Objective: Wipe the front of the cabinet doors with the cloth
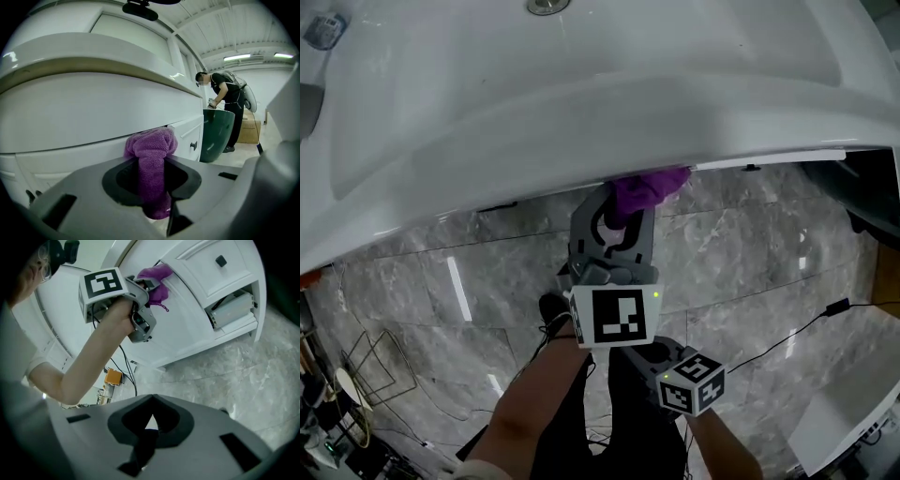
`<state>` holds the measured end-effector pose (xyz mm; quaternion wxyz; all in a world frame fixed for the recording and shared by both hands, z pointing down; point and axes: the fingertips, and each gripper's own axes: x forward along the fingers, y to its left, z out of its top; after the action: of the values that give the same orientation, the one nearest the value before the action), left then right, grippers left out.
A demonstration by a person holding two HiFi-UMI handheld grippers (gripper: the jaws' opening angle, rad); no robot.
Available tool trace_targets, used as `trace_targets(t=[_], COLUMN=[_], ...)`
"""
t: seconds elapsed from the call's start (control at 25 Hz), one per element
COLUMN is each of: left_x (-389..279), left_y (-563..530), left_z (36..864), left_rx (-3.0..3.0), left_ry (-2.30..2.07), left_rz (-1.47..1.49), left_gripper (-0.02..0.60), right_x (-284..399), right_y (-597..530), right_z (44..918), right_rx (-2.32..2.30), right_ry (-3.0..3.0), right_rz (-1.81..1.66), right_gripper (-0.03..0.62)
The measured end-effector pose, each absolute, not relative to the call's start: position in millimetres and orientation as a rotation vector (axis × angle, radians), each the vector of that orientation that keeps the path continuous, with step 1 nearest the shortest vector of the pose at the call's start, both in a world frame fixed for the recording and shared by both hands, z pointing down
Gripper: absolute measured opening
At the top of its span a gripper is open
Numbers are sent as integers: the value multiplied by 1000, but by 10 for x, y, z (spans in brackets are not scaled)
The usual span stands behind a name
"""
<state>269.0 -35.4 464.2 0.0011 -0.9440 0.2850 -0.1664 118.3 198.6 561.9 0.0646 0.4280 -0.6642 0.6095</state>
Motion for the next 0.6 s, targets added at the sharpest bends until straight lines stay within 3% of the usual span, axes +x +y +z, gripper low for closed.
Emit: trace_targets(t=[0.24,0.6], left_x=[2818,2731], left_y=[-337,-328], left_z=[5133,6785], left_rx=[-3034,-3055], left_ry=[822,783], left_rz=[-651,-1121], left_gripper=[106,106], right_x=[1246,1453], right_y=[2061,2142], right_z=[5680,5945], right_rx=[1301,1341], right_ry=[-1990,-1965], right_rz=[1868,1895], right_gripper=[9,9])
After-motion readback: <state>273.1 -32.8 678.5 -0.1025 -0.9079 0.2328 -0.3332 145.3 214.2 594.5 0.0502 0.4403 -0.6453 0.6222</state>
